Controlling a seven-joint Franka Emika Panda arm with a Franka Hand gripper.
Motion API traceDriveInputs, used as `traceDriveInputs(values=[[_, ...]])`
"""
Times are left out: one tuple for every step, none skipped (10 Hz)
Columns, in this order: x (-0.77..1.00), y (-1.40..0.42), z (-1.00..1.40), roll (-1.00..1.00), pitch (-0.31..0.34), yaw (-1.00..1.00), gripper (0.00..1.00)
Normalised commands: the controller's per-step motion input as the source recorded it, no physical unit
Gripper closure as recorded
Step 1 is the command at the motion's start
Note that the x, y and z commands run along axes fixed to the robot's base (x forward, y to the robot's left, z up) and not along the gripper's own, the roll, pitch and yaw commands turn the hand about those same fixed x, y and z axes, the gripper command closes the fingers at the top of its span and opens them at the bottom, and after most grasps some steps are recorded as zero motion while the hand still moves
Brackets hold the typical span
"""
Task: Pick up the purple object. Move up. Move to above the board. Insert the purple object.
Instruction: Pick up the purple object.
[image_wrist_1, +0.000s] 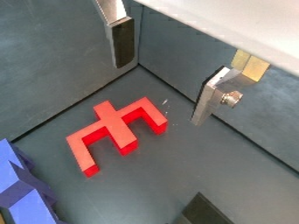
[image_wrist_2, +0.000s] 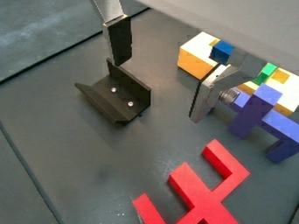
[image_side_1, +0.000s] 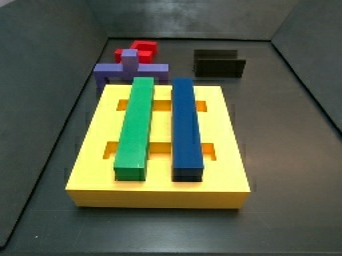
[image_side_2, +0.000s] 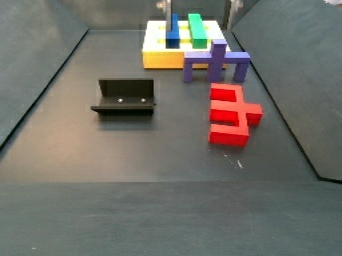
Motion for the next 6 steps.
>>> traceDriveInputs(values=[[0.0, 0.0, 0.0, 0.0, 0.0, 0.0, 0.0], [0.0, 0.03, -0.14, -0.07, -0.02, -0.03, 0.0], [0.0, 0.0, -0.24, -0.11, -0.066, -0.25, 0.0], [0.0, 0.02, -0.28, -0.13, -0.107, -0.45, 0.0], [0.0, 0.07, -0.27, -0.11, -0.076, -0.51, 0.0], [-0.05, 0.1, -0.24, -0.09, -0.057, -0.52, 0.0]])
